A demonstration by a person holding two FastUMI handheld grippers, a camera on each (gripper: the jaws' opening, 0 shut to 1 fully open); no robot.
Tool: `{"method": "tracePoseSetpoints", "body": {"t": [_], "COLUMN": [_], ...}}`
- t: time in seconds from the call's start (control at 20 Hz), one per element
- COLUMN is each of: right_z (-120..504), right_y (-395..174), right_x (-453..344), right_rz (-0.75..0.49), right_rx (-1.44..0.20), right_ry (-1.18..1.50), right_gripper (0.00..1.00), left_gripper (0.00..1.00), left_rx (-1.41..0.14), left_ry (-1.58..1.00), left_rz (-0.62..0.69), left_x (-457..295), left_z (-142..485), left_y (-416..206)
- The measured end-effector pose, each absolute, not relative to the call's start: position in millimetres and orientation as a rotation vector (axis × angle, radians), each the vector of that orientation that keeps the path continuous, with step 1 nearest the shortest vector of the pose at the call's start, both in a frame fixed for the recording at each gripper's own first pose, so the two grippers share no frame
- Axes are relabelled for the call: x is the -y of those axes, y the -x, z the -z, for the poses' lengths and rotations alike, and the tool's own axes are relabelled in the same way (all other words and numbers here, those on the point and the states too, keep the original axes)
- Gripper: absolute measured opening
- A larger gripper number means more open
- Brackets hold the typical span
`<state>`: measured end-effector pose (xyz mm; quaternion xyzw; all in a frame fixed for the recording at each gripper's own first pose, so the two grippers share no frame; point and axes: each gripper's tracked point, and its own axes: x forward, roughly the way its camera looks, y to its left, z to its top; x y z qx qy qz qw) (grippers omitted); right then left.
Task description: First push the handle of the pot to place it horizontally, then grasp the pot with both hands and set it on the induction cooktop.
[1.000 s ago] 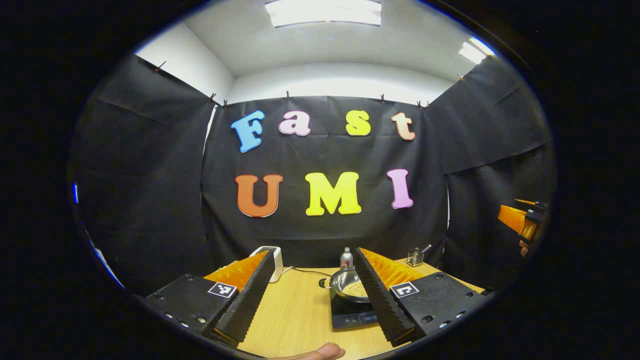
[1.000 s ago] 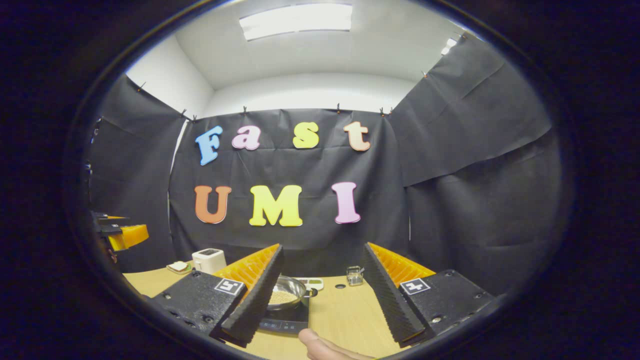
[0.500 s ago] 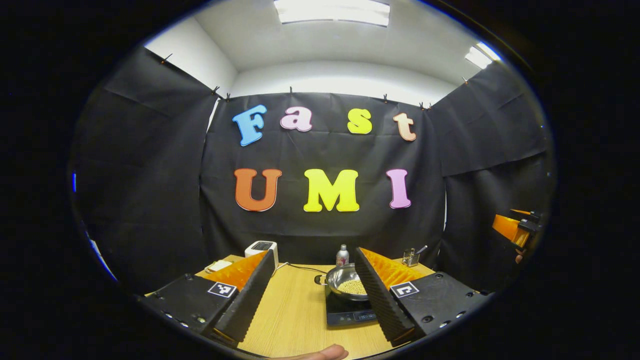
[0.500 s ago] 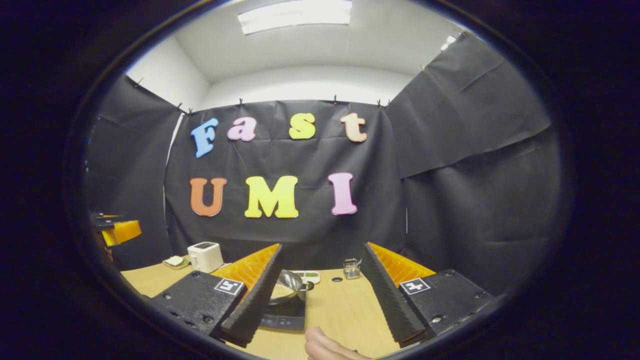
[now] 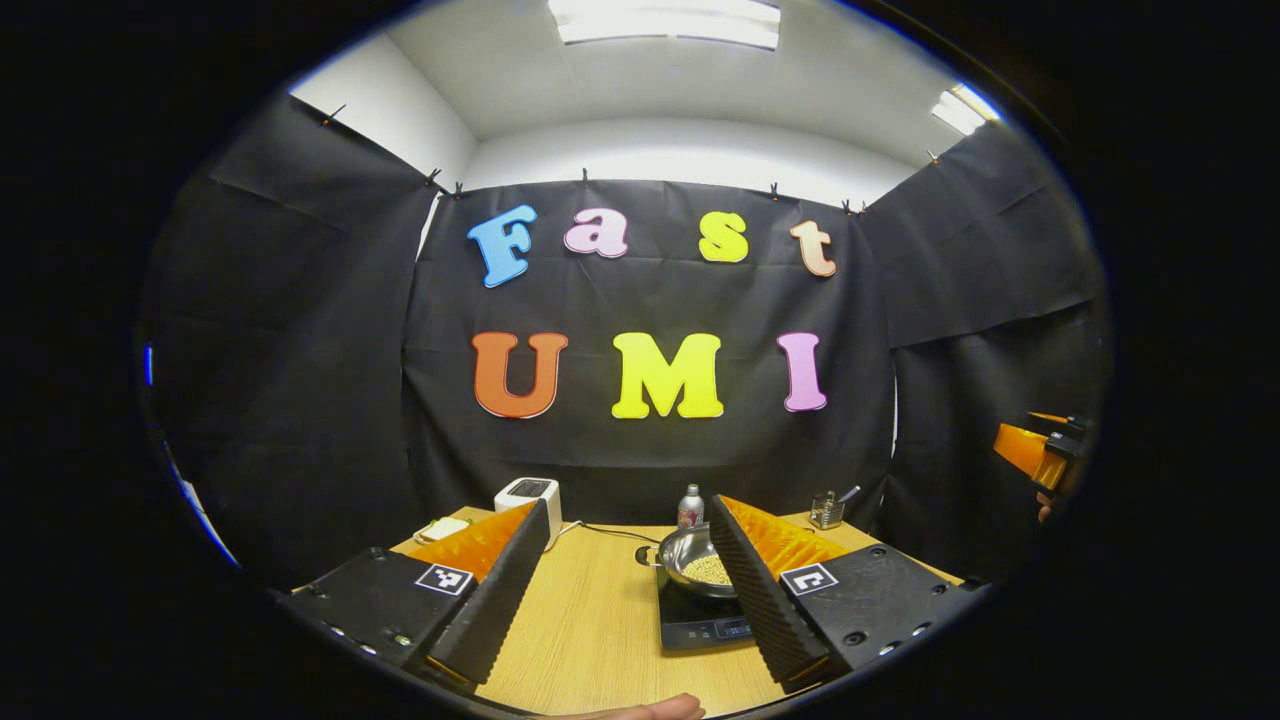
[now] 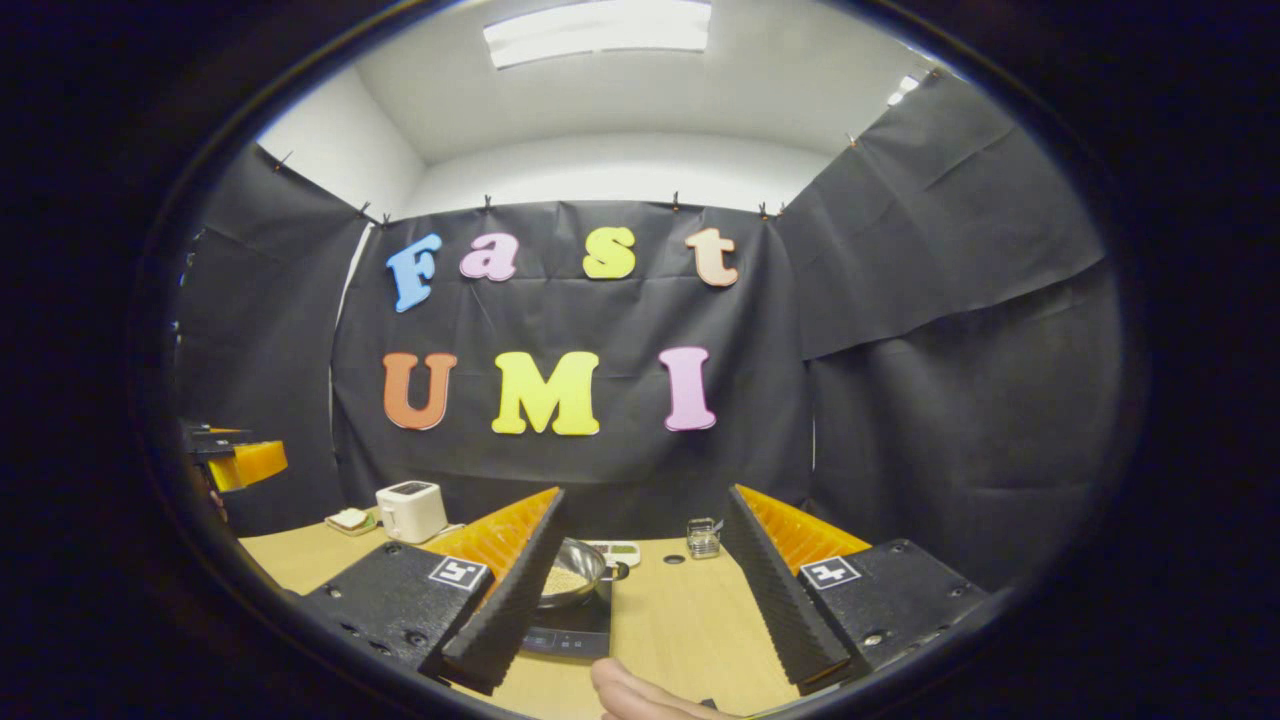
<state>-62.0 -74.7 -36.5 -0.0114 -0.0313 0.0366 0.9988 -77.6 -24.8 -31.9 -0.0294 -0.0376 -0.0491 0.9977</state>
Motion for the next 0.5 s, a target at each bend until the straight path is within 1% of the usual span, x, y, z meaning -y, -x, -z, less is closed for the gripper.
{"method": "tracePoseSetpoints", "body": {"t": [0.15,0.5], "right_z": [34.5,39.7], "right_y": [62.9,60.4], "right_x": [74.2,82.8], "right_rz": [-0.076,-0.059], "right_rx": [0.073,0.060], "right_ry": [0.022,0.013], "right_gripper": [0.96,0.96], "left_gripper": [0.95,0.95], "left_rx": [0.098,0.097], "left_ry": [0.054,0.056], "left_rz": [0.082,0.106], "left_x": [22.5,30.1], "left_z": [26.2,27.3], "left_y": [80.3,80.4]}}
